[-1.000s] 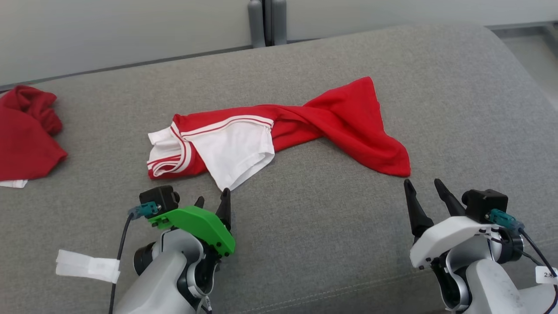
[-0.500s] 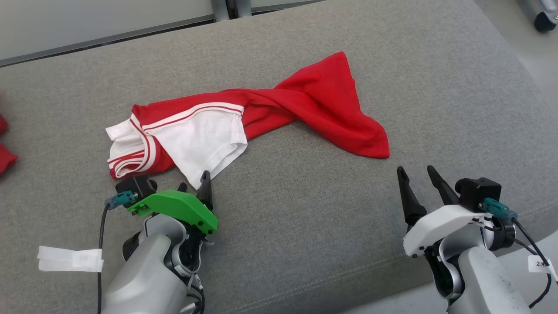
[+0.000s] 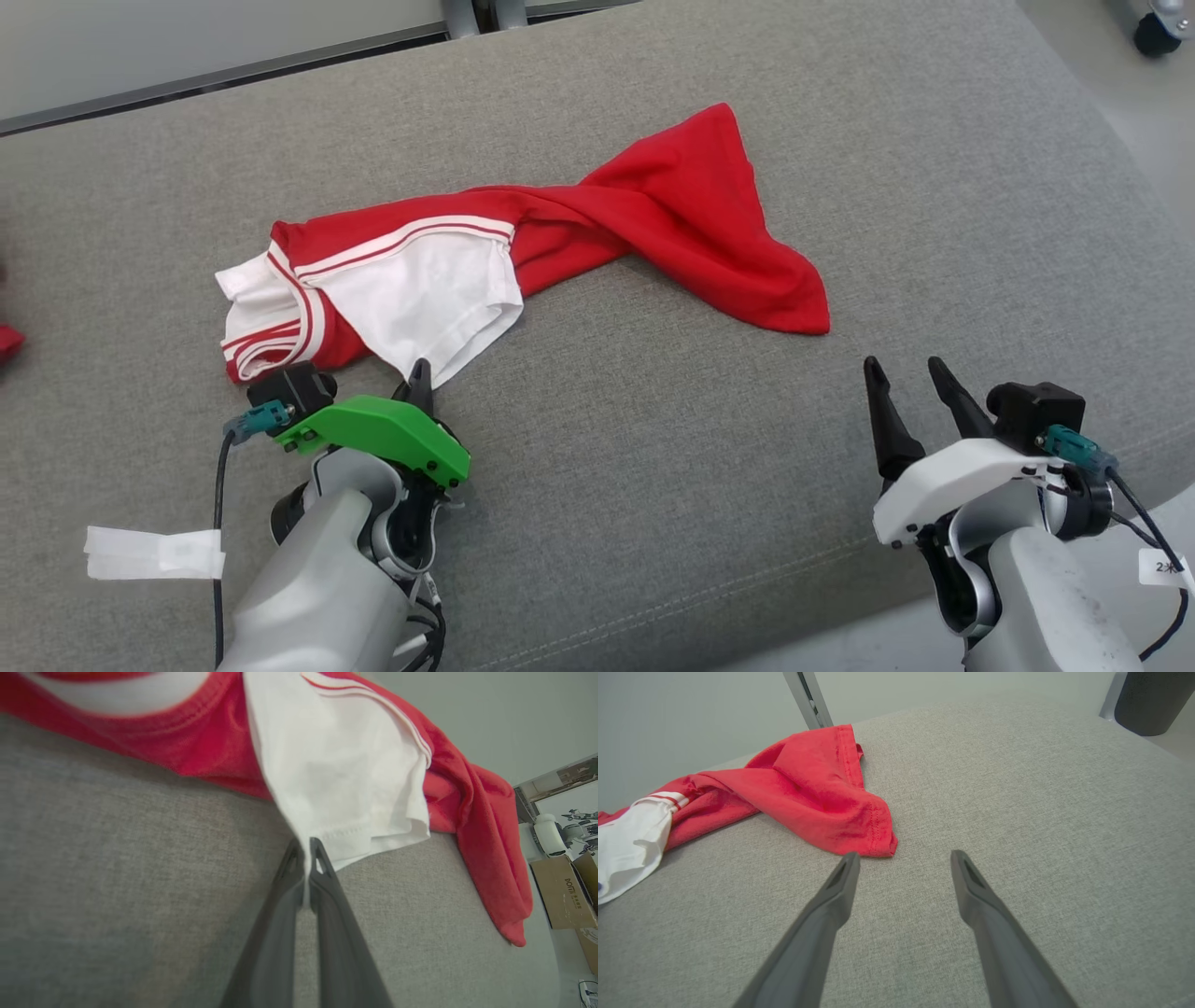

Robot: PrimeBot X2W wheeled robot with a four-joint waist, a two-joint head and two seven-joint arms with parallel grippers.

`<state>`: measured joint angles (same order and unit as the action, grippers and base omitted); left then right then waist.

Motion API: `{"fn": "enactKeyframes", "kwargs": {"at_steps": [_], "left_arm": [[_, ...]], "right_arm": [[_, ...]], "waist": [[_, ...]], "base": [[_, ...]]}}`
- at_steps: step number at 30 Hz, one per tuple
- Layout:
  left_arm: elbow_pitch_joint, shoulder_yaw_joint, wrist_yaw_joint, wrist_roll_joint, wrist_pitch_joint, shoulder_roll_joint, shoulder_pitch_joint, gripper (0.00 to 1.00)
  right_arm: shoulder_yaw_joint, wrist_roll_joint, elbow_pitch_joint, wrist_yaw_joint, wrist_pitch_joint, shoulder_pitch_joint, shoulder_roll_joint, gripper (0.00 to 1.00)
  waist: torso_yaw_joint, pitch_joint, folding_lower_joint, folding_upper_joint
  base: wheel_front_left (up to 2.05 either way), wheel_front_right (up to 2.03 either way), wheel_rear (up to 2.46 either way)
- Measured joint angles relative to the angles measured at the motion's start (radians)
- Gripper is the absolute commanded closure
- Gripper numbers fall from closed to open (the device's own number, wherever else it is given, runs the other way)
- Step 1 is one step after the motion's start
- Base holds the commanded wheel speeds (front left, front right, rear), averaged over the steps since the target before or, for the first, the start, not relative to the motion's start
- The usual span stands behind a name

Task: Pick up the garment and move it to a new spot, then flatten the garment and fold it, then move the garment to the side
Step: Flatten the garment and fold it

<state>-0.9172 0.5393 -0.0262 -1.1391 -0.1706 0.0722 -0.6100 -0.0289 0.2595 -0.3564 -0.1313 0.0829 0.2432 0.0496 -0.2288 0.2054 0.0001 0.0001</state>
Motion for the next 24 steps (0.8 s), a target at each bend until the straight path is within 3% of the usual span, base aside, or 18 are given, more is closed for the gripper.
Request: {"fn": "enactKeyframes", "kwargs": {"at_steps": [11,24], "left_arm": [[0.071,0.038,0.035,0.010,-0.047,-0.016,0.040,1.00],[0.244,0.081,-0.025,0.040,-0.046,-0.005,0.113,1.00]], "right_arm": [[0.077,0.055,-0.165,0.000,0.038,0.090,0.001,0.00],[0.126,0.201,-0.523,0.000,0.041,0.290,-0.001,0.00]], "waist": [[0.072,-0.013,0.0000,0.0000],[0.167,0.003,-0.0001,0.0000]], "base": [[0.00,0.00,0.00],[0.00,0.00,0.00]]}}
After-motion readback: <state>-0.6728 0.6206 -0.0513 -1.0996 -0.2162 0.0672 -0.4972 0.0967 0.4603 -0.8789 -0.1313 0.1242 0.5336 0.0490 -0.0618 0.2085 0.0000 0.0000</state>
